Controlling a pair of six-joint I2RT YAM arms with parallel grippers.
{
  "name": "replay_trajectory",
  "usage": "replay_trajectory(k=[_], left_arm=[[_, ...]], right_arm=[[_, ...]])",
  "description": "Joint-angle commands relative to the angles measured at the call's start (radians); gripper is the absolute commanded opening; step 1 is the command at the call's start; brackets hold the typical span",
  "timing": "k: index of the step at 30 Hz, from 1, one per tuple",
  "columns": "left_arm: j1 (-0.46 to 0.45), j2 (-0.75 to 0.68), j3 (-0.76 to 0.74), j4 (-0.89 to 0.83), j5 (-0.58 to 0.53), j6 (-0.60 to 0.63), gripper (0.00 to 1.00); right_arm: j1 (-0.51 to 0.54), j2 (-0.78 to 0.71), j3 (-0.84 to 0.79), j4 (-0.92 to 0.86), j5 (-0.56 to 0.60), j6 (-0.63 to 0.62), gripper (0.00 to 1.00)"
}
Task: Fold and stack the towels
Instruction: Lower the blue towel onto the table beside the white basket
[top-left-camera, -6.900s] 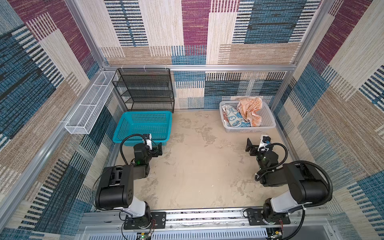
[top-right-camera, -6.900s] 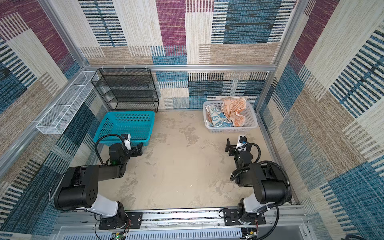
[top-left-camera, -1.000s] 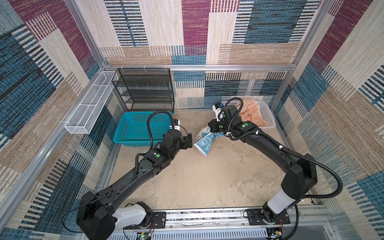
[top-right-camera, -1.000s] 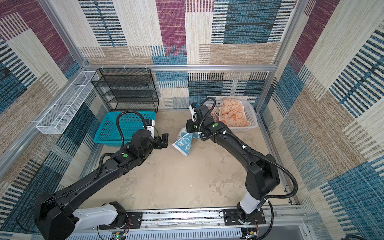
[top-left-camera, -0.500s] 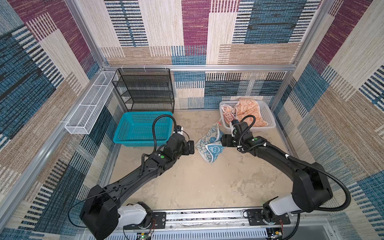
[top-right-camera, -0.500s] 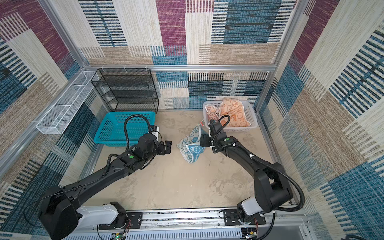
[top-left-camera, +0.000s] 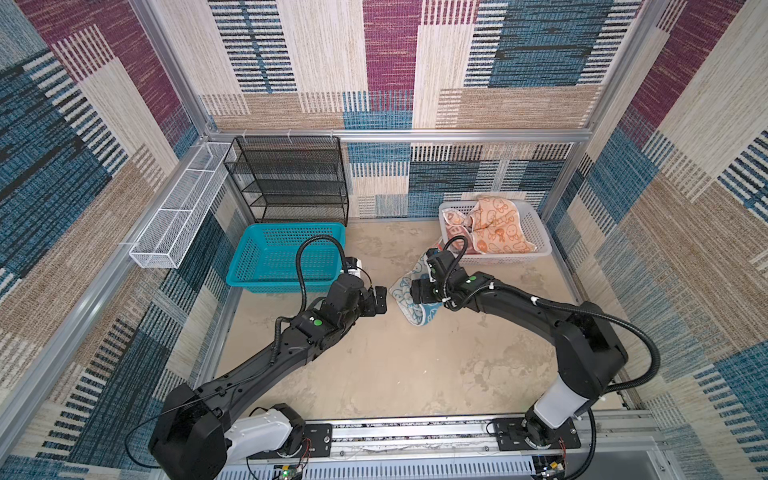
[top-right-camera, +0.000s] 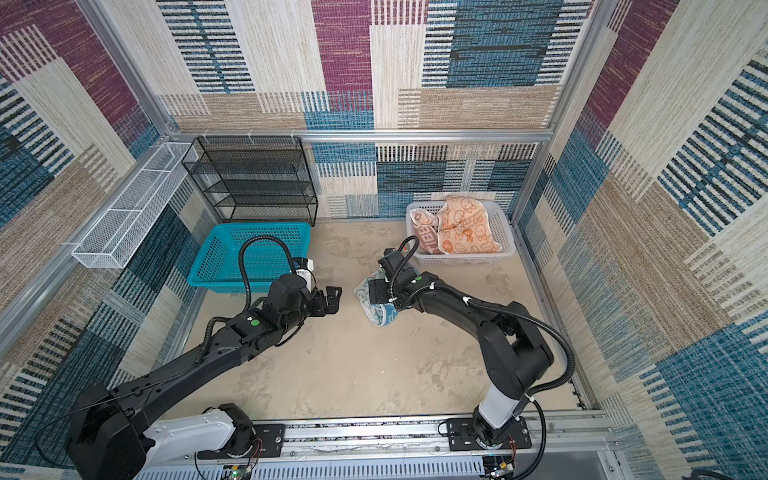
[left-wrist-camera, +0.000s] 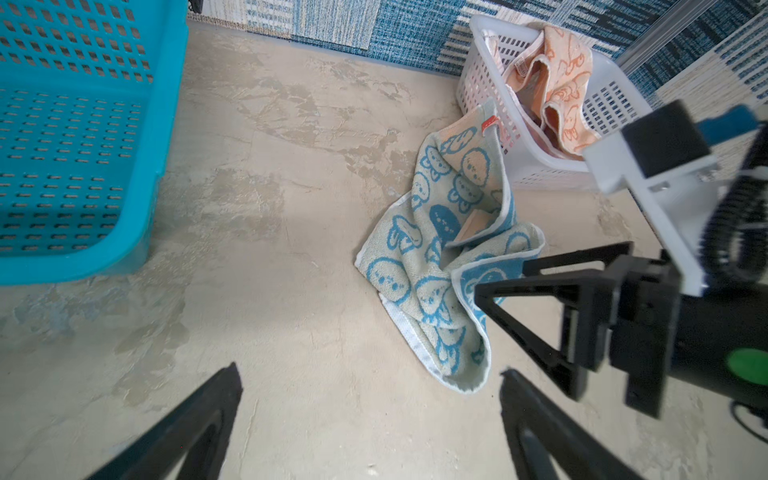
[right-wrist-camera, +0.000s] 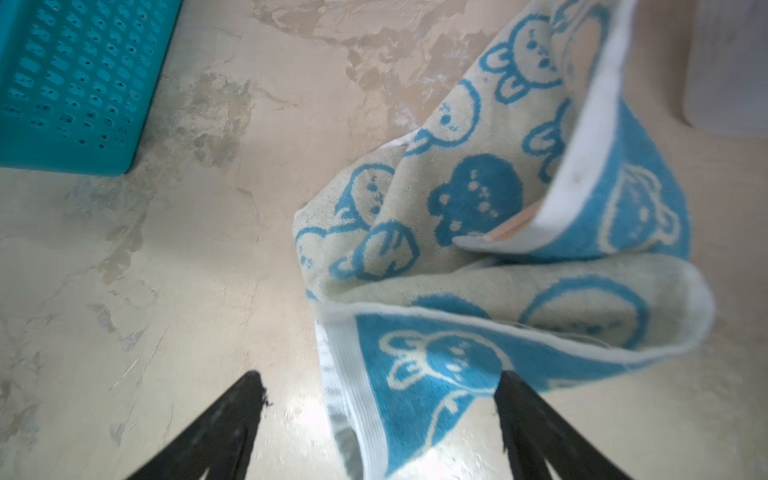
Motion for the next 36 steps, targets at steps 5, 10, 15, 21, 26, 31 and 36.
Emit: replay_trajectory(k=[5,10,15,21,26,31,36], left_arm=[[0.000,-0.022,-0.029,0.005,-0.007,-0.023,0.99],[0.000,-0.019,-0.033,0.004,0.005,-0.016,0.99],[-0.001,0.007,-0.031,0.012,0.039,-0.017,0.99],[-0.015,0.069,-0.001,0.012,0.094,-0.014,0.99],[-0.029,0.131,0.024,0.014,0.148,-0.016,0.99],[-0.051,0.220,0.064,0.014,0.195,-0.021,0.99],[-0.093,0.339,0.126,0.021,0.274,-0.064,0.99]], right_arm=[[0.048,0.101,0.052,-0.038,0.135,0.030,0.76],[0.049,0.098,0.042,-0.068,0.235,0.047,0.53],[0.047,0.051,0.009,-0.066,0.244,0.044,0.35],[0.005,-0.022,-0.054,-0.055,0.234,0.039,0.11],[-0.103,-0.122,-0.150,-0.026,0.204,0.012,0.00],[-0.214,-0.229,-0.243,-0.009,0.171,-0.020,0.00],[-0.272,-0.287,-0.312,0.013,0.114,-0.034,0.00]])
